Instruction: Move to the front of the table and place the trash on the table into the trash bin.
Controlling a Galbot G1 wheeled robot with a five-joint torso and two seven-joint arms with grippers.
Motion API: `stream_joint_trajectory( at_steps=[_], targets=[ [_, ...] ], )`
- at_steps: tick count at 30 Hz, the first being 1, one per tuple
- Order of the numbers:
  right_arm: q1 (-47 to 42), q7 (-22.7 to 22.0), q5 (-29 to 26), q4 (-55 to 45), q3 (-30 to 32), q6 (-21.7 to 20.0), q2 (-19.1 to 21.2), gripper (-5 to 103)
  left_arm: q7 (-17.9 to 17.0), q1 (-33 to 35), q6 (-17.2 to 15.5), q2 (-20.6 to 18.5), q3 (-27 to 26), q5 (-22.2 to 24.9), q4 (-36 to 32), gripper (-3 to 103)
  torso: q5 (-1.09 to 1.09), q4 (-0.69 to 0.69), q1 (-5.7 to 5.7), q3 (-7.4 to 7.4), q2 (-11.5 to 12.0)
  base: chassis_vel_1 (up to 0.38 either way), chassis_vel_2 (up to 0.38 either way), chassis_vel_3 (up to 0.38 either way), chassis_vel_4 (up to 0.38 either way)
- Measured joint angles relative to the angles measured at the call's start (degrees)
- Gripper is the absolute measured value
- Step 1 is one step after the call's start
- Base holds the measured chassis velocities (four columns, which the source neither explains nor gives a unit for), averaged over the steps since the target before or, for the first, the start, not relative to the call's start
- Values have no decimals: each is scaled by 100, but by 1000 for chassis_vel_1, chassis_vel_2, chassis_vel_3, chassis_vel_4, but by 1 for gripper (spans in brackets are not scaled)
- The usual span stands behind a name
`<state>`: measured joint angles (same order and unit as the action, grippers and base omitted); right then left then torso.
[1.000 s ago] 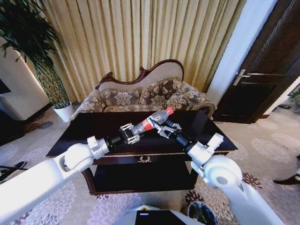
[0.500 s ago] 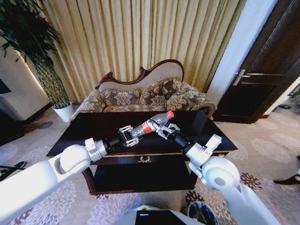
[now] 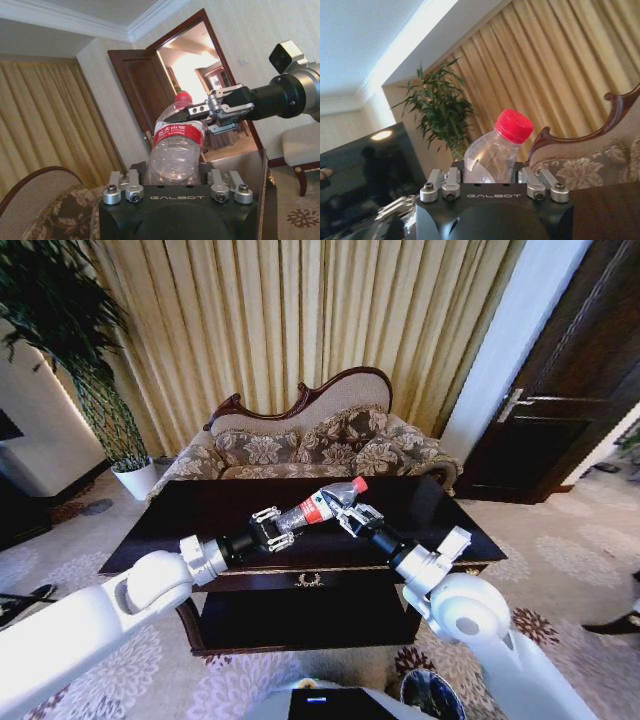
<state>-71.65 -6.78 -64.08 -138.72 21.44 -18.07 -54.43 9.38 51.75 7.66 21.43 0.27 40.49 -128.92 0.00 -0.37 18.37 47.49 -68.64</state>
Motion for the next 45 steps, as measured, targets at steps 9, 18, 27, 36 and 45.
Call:
stream_joint_trajectory(
  at_steps=[9,18,27,36,45],
  targets=[
    [-28,-28,34,19,24,-2,-38,31,-104,760,-191,19,-667,-14,-114,81,0,-1,0,0,0,0,0,0,0],
    [23,-19,64,113,176,105,-131,31,-443,1826,-187,164,-1891,99,-332,100,0,0,0,0,0,0,0,0,0],
    [60,-11,793,575,440,407,-332,31,-1424,2271,-391,942,-2738,107,-360,100,0,0,0,0,0,0,0,0,0],
    [204,-7,2293,1469,630,559,-575,31,-3529,2636,-1985,1666,-3492,221,-498,100,0,-1,1,0,1,0,0,0,0],
    [406,-3,2856,2006,1002,558,-506,31,-3974,3397,-2660,2346,-5135,371,-338,100,0,0,0,0,1,0,0,0,0]
  ],
)
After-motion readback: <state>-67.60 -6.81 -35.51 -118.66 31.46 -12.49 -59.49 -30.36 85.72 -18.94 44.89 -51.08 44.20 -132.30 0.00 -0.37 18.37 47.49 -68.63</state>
